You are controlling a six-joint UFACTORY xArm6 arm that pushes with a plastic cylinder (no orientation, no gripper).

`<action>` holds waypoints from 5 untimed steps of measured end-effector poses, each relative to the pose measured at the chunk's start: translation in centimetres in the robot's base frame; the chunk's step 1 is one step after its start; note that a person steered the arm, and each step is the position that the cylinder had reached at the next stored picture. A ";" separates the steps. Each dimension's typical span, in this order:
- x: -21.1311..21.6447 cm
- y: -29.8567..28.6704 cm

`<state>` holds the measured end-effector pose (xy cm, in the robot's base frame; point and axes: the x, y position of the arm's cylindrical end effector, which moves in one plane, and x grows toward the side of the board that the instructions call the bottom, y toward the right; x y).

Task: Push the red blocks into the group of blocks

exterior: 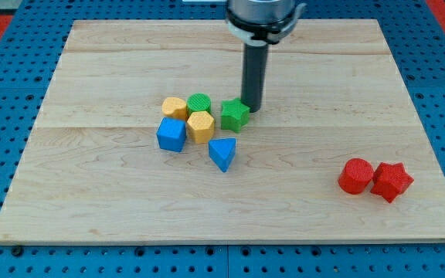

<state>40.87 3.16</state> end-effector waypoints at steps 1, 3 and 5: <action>0.1 10.2; 6.6 31.2; 14.5 20.5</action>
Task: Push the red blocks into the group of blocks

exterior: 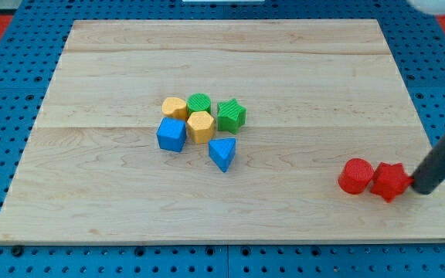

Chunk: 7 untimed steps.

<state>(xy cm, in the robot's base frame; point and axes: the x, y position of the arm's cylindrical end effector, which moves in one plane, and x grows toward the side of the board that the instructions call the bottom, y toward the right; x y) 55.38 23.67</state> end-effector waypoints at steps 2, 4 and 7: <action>-8.9 -14.9; -7.5 0.3; -4.8 -19.8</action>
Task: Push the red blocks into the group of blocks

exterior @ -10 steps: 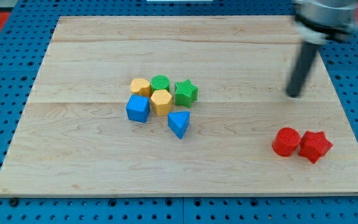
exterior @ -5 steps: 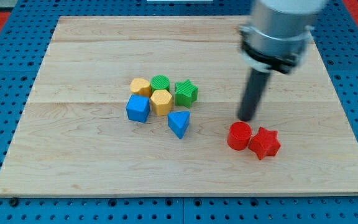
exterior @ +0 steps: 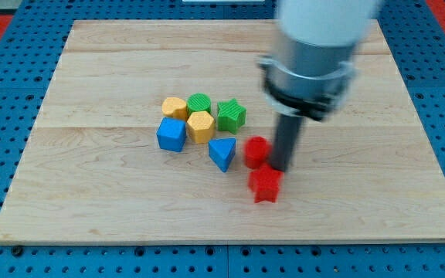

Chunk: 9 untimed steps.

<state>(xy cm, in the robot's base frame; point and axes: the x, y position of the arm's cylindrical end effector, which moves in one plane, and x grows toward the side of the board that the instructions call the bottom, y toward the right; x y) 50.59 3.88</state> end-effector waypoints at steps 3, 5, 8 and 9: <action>3.6 9.5; 8.9 -0.4; 9.3 2.1; 8.2 7.1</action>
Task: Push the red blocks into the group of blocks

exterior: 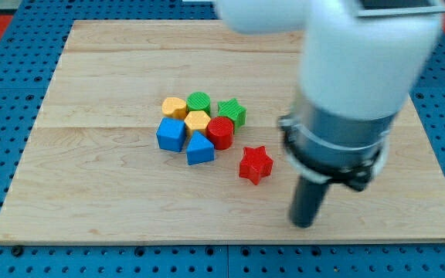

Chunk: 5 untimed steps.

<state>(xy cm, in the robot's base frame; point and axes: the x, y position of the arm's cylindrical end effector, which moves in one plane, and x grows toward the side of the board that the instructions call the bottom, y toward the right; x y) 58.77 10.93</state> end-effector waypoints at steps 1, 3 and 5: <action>-2.9 -3.3; -5.5 -11.5; -1.3 -1.6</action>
<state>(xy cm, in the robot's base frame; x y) 57.44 9.30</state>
